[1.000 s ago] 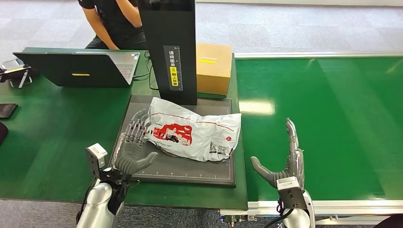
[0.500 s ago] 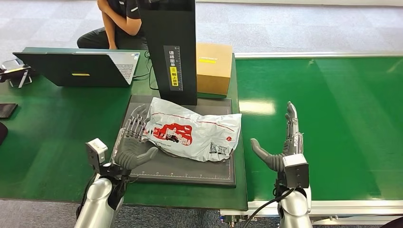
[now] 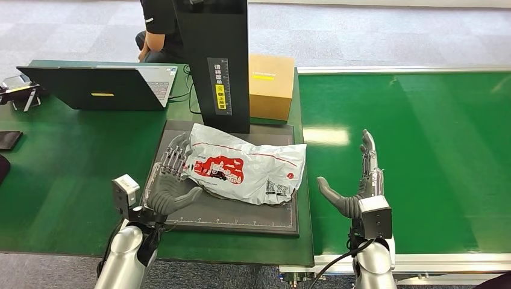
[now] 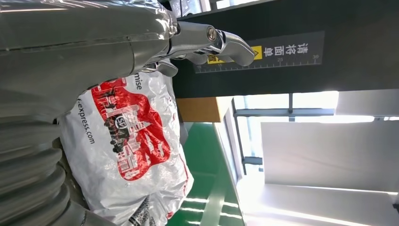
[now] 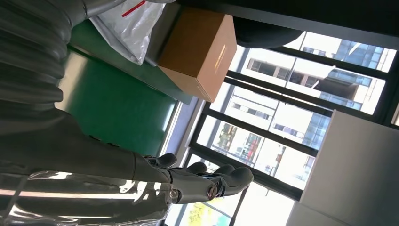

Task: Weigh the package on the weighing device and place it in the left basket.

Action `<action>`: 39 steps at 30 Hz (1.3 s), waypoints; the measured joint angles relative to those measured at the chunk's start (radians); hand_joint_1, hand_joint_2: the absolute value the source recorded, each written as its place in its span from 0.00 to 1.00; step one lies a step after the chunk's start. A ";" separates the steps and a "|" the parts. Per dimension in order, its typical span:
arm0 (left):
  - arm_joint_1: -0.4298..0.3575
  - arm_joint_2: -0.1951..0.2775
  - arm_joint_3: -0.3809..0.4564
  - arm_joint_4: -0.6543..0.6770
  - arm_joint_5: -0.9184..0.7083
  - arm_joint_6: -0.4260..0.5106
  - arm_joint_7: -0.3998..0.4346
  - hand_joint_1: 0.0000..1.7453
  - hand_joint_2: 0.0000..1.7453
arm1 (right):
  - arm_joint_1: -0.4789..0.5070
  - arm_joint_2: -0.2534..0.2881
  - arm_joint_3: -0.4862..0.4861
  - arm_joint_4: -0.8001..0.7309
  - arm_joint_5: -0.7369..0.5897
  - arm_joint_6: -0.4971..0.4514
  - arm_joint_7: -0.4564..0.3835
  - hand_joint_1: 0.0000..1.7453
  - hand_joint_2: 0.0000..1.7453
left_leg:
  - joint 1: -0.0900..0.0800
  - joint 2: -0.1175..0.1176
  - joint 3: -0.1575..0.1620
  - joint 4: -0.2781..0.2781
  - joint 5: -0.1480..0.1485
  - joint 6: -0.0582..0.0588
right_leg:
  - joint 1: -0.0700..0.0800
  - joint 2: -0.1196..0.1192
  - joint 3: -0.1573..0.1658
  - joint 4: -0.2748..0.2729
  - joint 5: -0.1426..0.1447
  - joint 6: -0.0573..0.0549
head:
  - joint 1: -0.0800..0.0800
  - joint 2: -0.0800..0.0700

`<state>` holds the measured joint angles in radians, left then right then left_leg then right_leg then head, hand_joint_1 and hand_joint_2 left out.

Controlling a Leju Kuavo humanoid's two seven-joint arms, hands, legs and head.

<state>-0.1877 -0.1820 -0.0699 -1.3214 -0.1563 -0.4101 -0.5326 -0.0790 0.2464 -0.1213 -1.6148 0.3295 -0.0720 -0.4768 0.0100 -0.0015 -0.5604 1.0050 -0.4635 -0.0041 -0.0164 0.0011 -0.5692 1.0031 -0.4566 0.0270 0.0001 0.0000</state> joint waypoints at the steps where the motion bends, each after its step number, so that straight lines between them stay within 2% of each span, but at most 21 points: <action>1: 0.001 0.000 0.000 0.000 -0.001 0.000 0.001 0.00 1.00 | 0.000 0.000 0.000 0.002 0.001 0.001 0.000 0.00 1.00 | 0.000 0.000 0.000 0.000 0.000 0.000 | 0.000 0.000 0.000 0.000 0.000 0.000 | 0.000 0.000; 11: 0.010 0.000 -0.001 0.000 -0.029 0.019 0.002 0.00 1.00 | 0.000 0.000 0.022 0.042 0.013 0.001 -0.013 0.00 1.00 | 0.000 0.000 0.000 0.000 0.000 0.000 | 0.000 0.000 0.000 0.000 0.000 0.000 | 0.000 0.000; 21: -0.001 0.003 -0.062 0.004 -0.452 0.296 0.140 0.00 1.00 | 0.000 0.000 0.041 0.062 0.008 -0.004 -0.015 0.00 1.00 | 0.000 0.000 0.000 0.000 0.000 0.000 | 0.000 0.000 0.000 0.000 0.000 0.000 | 0.000 0.000; 25: -0.040 0.002 -0.091 0.023 -0.584 0.381 0.168 0.00 1.00 | -0.005 0.000 0.044 0.073 0.008 -0.003 -0.014 0.00 1.00 | 0.000 0.000 0.000 0.000 0.000 0.000 | 0.000 0.000 0.000 0.000 0.000 0.000 | 0.000 0.000; 32: -0.120 -0.001 -0.125 0.082 -0.676 0.436 0.216 0.00 1.00 | -0.018 0.000 0.058 0.098 0.008 0.005 -0.012 0.00 1.00 | 0.000 0.000 0.000 0.000 0.000 0.000 | 0.000 0.000 0.000 0.000 0.000 0.000 | 0.000 0.000; 36: -0.185 -0.013 -0.150 0.135 -0.819 0.556 0.290 0.00 1.00 | -0.029 0.000 0.069 0.112 0.009 0.021 -0.010 0.00 1.00 | 0.000 0.000 0.000 0.000 0.000 0.000 | 0.000 0.000 0.000 0.000 0.000 0.000 | 0.000 0.000; 39: -0.232 -0.026 -0.172 0.170 -0.867 0.593 0.316 0.00 1.00 | -0.037 0.000 0.076 0.119 0.011 0.024 -0.008 0.00 1.00 | 0.000 0.000 0.000 0.000 0.000 0.000 | 0.000 0.000 0.000 0.000 0.000 0.000 | 0.000 0.000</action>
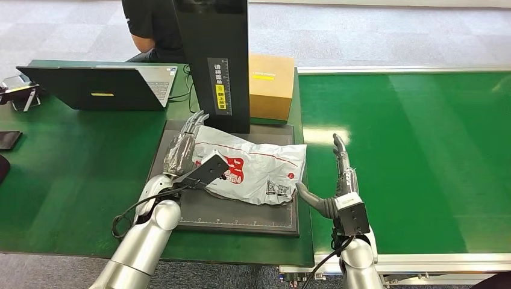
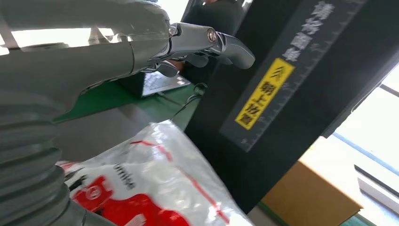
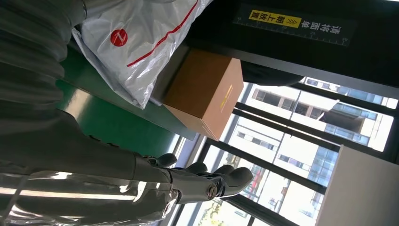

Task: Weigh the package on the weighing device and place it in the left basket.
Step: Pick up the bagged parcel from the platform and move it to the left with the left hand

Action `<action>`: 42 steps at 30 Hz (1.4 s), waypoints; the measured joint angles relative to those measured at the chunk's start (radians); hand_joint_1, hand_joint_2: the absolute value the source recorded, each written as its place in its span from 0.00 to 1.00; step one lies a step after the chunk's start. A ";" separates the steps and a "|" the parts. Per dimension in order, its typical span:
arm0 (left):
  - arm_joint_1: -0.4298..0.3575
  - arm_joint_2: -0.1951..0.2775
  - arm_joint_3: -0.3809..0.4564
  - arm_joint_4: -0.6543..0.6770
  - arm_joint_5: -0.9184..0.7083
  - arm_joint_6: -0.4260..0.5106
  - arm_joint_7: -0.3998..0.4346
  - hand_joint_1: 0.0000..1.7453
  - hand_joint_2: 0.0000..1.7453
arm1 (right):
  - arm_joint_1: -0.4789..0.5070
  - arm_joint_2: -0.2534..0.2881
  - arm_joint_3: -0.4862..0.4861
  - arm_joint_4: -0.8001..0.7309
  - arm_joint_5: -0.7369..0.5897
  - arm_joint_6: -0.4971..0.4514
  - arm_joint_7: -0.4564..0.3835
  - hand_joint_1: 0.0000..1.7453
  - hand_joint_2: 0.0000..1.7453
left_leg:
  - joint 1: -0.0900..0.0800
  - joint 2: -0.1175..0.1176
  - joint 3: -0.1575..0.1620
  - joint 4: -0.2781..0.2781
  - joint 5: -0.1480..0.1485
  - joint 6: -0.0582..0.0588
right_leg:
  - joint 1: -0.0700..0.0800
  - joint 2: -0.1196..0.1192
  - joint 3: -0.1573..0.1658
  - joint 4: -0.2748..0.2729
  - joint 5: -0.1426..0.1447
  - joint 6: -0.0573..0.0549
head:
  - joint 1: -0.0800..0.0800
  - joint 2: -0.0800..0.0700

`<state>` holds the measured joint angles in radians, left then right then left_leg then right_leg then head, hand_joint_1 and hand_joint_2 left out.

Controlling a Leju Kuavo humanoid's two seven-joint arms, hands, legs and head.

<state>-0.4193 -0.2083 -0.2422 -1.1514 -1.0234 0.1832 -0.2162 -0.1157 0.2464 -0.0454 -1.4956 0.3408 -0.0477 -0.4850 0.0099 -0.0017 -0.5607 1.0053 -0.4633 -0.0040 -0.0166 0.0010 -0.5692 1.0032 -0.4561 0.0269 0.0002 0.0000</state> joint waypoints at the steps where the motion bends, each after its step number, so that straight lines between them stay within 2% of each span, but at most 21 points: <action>1: -0.008 -0.003 -0.004 0.007 -0.003 0.003 0.003 0.00 1.00 | -0.001 0.000 0.001 0.002 0.000 0.000 0.000 0.00 1.00 | 0.000 0.000 0.000 0.000 0.000 0.000 | 0.000 0.000 0.000 0.000 0.000 0.000 | 0.000 0.000; 5: -0.027 -0.009 -0.024 0.033 -0.045 0.015 0.021 0.00 1.00 | -0.004 0.000 0.002 0.006 0.002 0.001 0.002 0.00 1.00 | 0.000 0.000 0.000 0.000 0.000 0.000 | 0.000 0.000 -0.001 0.000 0.000 0.000 | 0.000 0.000; 7: -0.050 -0.017 -0.041 0.064 -0.076 -0.017 0.044 0.00 1.00 | -0.011 0.000 0.004 0.010 0.004 0.004 0.004 0.00 1.00 | 0.000 0.000 0.000 0.000 0.000 0.000 | 0.000 0.000 -0.001 0.000 0.000 0.000 | 0.000 0.000; 12: -0.131 -0.057 -0.097 0.233 -0.107 -0.138 0.095 0.00 1.00 | -0.027 0.000 0.007 0.023 0.005 -0.002 0.010 0.00 1.00 | 0.000 0.000 0.000 0.000 0.000 0.000 | 0.000 0.000 0.000 0.000 0.001 0.000 | 0.000 0.000; 18: -0.172 -0.086 -0.146 0.410 -0.094 -0.168 0.086 0.00 1.00 | -0.025 0.000 0.005 0.027 0.005 -0.008 0.010 0.00 1.00 | 0.000 0.000 0.000 0.001 0.000 0.000 | 0.000 0.000 0.000 0.000 0.001 0.000 | 0.000 0.000; 27: -0.206 -0.092 -0.168 0.488 -0.091 -0.170 0.080 0.00 1.00 | -0.025 0.000 0.004 0.028 0.004 -0.008 0.010 0.00 1.00 | 0.000 0.000 0.000 0.000 0.001 0.001 | -0.001 0.000 0.000 0.000 0.001 0.000 | 0.000 0.000; 30: -0.212 -0.093 -0.170 0.501 -0.076 -0.203 0.066 0.03 1.00 | -0.025 0.000 0.004 0.028 0.002 -0.017 0.011 0.00 1.00 | 0.000 0.000 0.000 0.000 0.001 0.001 | -0.001 0.000 0.000 0.000 0.001 0.001 | 0.000 0.000; 32: -0.220 -0.093 -0.174 0.517 -0.061 -0.245 0.054 0.15 1.00 | -0.024 0.000 0.003 0.028 -0.001 -0.027 0.012 0.00 1.00 | 0.000 0.000 0.001 0.001 0.001 0.001 | -0.001 0.000 0.001 0.000 0.001 0.001 | 0.000 0.000; 35: -0.244 -0.093 -0.197 0.555 -0.054 -0.316 0.041 0.79 1.00 | -0.024 0.000 0.002 0.029 -0.006 -0.042 0.012 0.00 1.00 | 0.000 -0.001 0.002 0.000 0.001 0.001 | -0.001 -0.001 0.003 0.000 0.001 0.001 | 0.000 0.000; 36: -0.253 -0.093 -0.207 0.568 -0.051 -0.333 0.037 0.95 1.00 | -0.024 0.000 0.001 0.030 -0.008 -0.047 0.012 0.00 1.00 | -0.001 -0.001 0.003 0.000 0.001 0.001 | -0.001 -0.002 0.004 0.000 0.001 0.001 | 0.000 0.000; 37: -0.261 -0.094 -0.216 0.581 -0.048 -0.343 0.032 1.00 1.00 | -0.024 0.000 0.001 0.031 -0.010 -0.053 0.012 0.00 1.00 | -0.001 -0.002 0.004 0.000 0.001 0.001 | -0.001 -0.002 0.005 0.000 0.001 0.001 | 0.000 0.000; 42: -0.281 -0.095 -0.244 0.612 -0.017 -0.330 0.019 1.00 1.00 | -0.023 0.000 0.000 0.032 -0.014 -0.072 0.013 0.00 1.00 | -0.001 -0.002 0.007 0.000 0.001 0.001 | -0.001 -0.002 0.008 0.000 0.001 0.001 | 0.000 0.000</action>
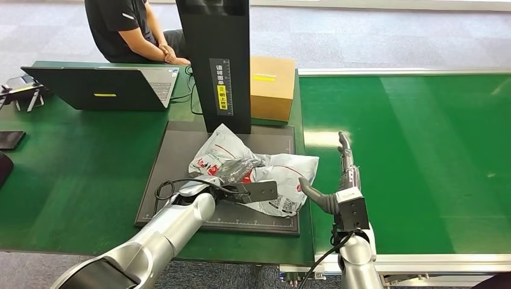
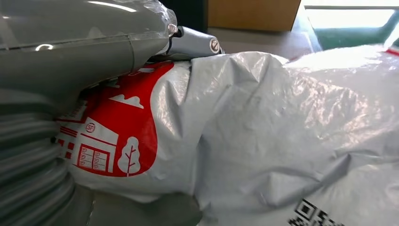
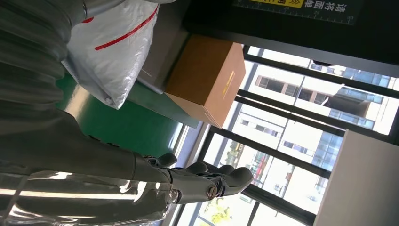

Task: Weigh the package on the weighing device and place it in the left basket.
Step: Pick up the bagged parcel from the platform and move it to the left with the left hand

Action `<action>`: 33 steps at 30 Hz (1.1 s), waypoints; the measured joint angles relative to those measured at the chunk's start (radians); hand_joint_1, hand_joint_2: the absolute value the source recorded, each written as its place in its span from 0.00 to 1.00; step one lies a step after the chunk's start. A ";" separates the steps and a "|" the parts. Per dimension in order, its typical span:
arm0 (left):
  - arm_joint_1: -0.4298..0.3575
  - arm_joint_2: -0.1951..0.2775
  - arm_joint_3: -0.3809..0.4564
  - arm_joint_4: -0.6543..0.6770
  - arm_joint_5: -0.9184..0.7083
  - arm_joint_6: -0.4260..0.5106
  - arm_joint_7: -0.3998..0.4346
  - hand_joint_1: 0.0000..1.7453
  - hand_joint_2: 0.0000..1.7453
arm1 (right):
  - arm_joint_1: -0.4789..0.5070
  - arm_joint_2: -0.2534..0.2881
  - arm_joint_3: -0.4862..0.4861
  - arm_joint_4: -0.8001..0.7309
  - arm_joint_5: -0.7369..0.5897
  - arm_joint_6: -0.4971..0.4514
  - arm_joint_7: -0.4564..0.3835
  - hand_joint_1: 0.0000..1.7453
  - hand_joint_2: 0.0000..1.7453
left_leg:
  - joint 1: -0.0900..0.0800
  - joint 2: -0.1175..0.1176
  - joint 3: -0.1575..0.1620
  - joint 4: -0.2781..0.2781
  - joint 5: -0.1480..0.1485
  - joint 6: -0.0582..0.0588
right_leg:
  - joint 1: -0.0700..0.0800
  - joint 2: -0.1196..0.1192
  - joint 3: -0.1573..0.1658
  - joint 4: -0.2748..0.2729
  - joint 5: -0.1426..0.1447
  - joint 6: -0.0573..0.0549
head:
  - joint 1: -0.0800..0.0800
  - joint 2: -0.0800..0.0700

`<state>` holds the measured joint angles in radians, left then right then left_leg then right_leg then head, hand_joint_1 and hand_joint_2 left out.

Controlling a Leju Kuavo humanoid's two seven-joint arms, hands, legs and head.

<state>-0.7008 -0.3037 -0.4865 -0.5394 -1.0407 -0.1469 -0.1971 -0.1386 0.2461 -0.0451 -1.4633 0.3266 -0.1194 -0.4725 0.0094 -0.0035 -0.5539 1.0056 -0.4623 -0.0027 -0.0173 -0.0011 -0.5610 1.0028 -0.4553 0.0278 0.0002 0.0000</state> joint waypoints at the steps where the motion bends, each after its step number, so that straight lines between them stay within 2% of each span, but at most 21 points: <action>1: 0.000 0.000 -0.001 0.001 0.013 0.008 -0.005 1.00 1.00 | 0.001 0.000 0.000 0.000 -0.001 -0.002 0.000 0.00 1.00 | 0.000 0.000 0.000 0.000 0.000 0.000 | 0.000 0.000 0.000 0.000 0.000 0.000 | 0.000 0.000; 7: 0.009 0.005 -0.001 0.003 0.057 0.044 -0.033 1.00 1.00 | 0.004 -0.001 0.000 0.000 -0.005 -0.003 0.002 0.00 1.00 | 0.000 0.000 0.001 0.000 0.000 0.000 | 0.000 0.000 0.001 0.000 0.000 0.000 | 0.000 0.000; 12: 0.040 0.019 -0.001 -0.005 0.056 0.171 -0.036 1.00 1.00 | 0.010 -0.002 -0.001 -0.004 -0.012 -0.002 0.002 0.00 1.00 | 0.000 0.000 0.001 0.000 0.000 0.000 | 0.000 0.001 0.001 0.000 0.000 0.000 | 0.000 0.000; 18: 0.108 0.077 0.033 -0.085 -0.022 0.306 0.014 1.00 1.00 | 0.024 -0.008 -0.002 -0.014 -0.017 0.000 0.002 0.00 1.00 | 0.000 0.003 0.002 -0.001 0.000 -0.001 | 0.002 0.003 0.000 0.000 0.001 -0.001 | 0.000 0.000; 24: 0.195 0.162 0.149 -0.231 -0.120 0.403 0.096 1.00 1.00 | 0.046 -0.016 -0.003 -0.031 -0.023 0.008 -0.001 0.00 1.00 | 0.001 0.003 0.002 -0.001 0.002 -0.004 | 0.004 0.004 -0.001 0.000 0.002 -0.004 | 0.000 0.000; 29: 0.280 0.228 0.306 -0.394 -0.197 0.419 0.158 1.00 1.00 | 0.069 -0.018 -0.004 -0.062 -0.036 0.022 -0.016 0.00 1.00 | 0.001 0.003 0.000 -0.002 0.003 -0.005 | 0.004 0.004 -0.003 0.001 0.003 -0.005 | 0.000 0.000; 33: 0.339 0.259 0.425 -0.486 -0.225 0.468 0.191 1.00 1.00 | 0.081 -0.019 -0.005 -0.077 -0.041 0.023 -0.019 0.00 1.00 | 0.001 0.003 -0.002 -0.002 0.003 -0.005 | 0.004 0.004 -0.005 0.001 0.002 -0.005 | 0.000 0.000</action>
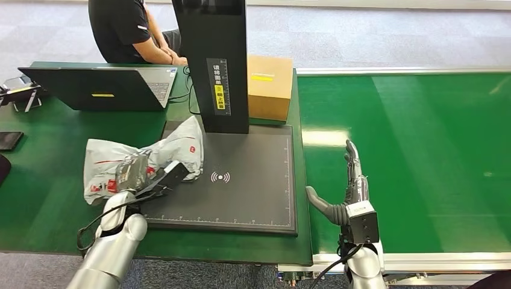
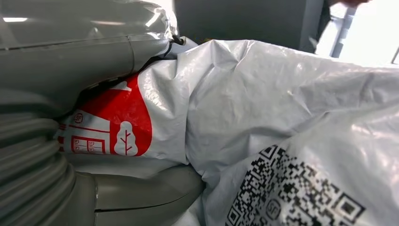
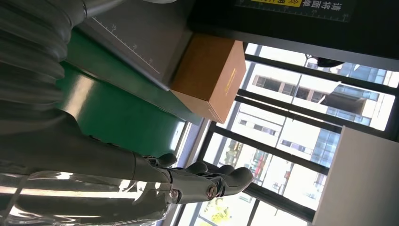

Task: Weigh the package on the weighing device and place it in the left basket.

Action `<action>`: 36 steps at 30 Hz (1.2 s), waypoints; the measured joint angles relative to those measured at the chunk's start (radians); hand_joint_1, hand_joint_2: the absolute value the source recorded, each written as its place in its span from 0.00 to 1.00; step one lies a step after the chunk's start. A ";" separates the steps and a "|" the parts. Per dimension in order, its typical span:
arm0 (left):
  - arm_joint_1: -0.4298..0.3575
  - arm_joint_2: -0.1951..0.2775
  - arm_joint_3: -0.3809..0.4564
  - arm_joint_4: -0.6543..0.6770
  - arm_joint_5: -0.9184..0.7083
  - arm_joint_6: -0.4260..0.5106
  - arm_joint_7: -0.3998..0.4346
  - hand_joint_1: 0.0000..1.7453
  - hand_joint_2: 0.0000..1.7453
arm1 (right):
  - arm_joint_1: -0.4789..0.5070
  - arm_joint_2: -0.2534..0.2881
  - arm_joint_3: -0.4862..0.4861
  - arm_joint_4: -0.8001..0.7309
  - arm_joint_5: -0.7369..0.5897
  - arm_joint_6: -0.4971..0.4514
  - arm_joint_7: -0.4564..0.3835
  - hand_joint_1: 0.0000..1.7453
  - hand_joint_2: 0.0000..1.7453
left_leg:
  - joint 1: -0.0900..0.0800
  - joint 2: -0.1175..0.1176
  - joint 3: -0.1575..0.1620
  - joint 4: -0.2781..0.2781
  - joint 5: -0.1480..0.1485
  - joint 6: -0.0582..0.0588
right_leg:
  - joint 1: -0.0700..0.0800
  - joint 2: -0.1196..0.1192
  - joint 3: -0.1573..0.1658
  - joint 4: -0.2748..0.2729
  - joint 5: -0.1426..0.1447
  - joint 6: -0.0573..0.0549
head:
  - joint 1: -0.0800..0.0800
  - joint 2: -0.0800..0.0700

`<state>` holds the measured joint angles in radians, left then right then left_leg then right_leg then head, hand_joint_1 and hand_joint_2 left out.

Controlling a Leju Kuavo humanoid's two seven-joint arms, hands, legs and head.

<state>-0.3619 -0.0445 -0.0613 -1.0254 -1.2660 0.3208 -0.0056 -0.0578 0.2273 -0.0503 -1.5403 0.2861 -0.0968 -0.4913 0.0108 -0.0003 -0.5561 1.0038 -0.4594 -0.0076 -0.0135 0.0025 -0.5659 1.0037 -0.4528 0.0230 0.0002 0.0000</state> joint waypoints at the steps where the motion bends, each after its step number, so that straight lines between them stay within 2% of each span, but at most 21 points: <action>1: 0.012 0.004 0.028 -0.018 0.004 0.018 0.007 1.00 1.00 | 0.003 0.000 0.000 -0.002 0.000 0.000 0.000 0.00 1.00 | 0.000 0.000 -0.001 0.000 0.000 0.000 | 0.000 0.000 -0.001 0.000 0.000 0.000 | 0.000 0.000; 6: 0.056 0.015 0.159 -0.089 0.059 0.132 0.007 1.00 1.00 | 0.020 0.000 0.000 -0.013 -0.004 -0.003 -0.001 0.00 1.00 | 0.000 0.000 -0.004 0.000 0.000 0.000 | -0.001 0.000 -0.004 0.000 0.000 0.000 | 0.000 0.000; 10: 0.065 0.017 0.228 -0.126 0.072 0.178 -0.018 1.00 1.00 | 0.025 0.000 0.001 -0.015 -0.010 -0.008 -0.002 0.00 1.00 | 0.000 0.000 -0.004 0.000 0.000 0.000 | -0.001 0.000 -0.004 0.000 0.000 0.000 | 0.000 0.000; 11: 0.065 0.017 0.239 -0.133 0.072 0.182 -0.022 0.95 1.00 | 0.025 0.000 0.001 -0.015 -0.011 -0.008 -0.002 0.00 1.00 | 0.000 0.000 -0.004 0.000 0.000 0.000 | -0.001 -0.001 -0.004 0.000 0.000 0.000 | 0.000 0.000; 14: 0.065 0.017 0.258 -0.147 0.070 0.193 -0.026 0.20 1.00 | 0.025 0.000 0.002 -0.015 -0.012 -0.009 -0.002 0.00 1.00 | 0.000 0.000 -0.004 0.000 0.000 0.000 | -0.001 0.000 -0.004 0.000 0.000 0.000 | 0.000 0.000; 15: 0.064 0.017 0.263 -0.149 0.063 0.202 -0.025 0.00 1.00 | 0.024 0.000 0.003 -0.015 -0.013 -0.010 -0.002 0.00 1.00 | 0.000 0.000 -0.004 0.000 0.000 0.000 | -0.001 0.000 -0.004 0.000 0.000 0.000 | 0.000 0.000; 25: 0.056 0.004 0.276 -0.152 -0.060 0.303 -0.018 0.00 1.00 | 0.023 0.000 0.012 -0.015 -0.017 -0.022 -0.002 0.00 1.00 | 0.000 0.000 -0.004 0.000 0.000 0.000 | -0.001 0.000 -0.005 0.000 0.000 0.000 | 0.000 0.000; 29: 0.064 -0.006 0.275 -0.178 -0.139 0.359 -0.026 0.00 0.00 | 0.023 0.000 0.014 -0.015 -0.018 -0.023 -0.002 0.00 1.00 | 0.000 0.000 -0.005 0.001 0.000 0.000 | -0.001 0.000 -0.005 0.000 0.000 0.000 | 0.000 0.000; 32: 0.083 -0.029 0.282 -0.257 -0.172 0.375 -0.102 0.00 0.00 | 0.023 0.000 0.017 -0.015 -0.019 -0.022 -0.002 0.00 1.00 | 0.000 0.000 -0.005 0.001 0.000 0.000 | -0.001 0.000 -0.005 0.000 0.000 0.000 | 0.000 0.000; 34: 0.090 -0.069 0.316 -0.335 -0.104 0.378 -0.256 0.00 0.00 | 0.023 0.000 0.018 -0.015 -0.023 -0.018 -0.002 0.00 1.00 | 0.000 0.000 -0.006 0.001 0.000 0.000 | -0.001 0.000 -0.005 0.000 0.000 0.000 | 0.000 0.000; 36: 0.086 -0.126 0.376 -0.398 0.042 0.376 -0.464 0.00 0.00 | 0.021 0.000 0.019 -0.015 -0.028 -0.016 -0.002 0.00 1.00 | 0.000 -0.001 -0.006 0.001 0.000 0.000 | -0.002 -0.001 -0.006 0.000 0.000 0.000 | 0.000 0.000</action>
<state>-0.2755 -0.1710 0.3152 -1.4231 -1.2243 0.6969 -0.4693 -0.0363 0.2269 -0.0310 -1.5553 0.2577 -0.1129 -0.4936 0.0103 -0.0009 -0.5621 1.0046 -0.4595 -0.0071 -0.0155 0.0020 -0.5717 1.0034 -0.4526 0.0234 0.0002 0.0000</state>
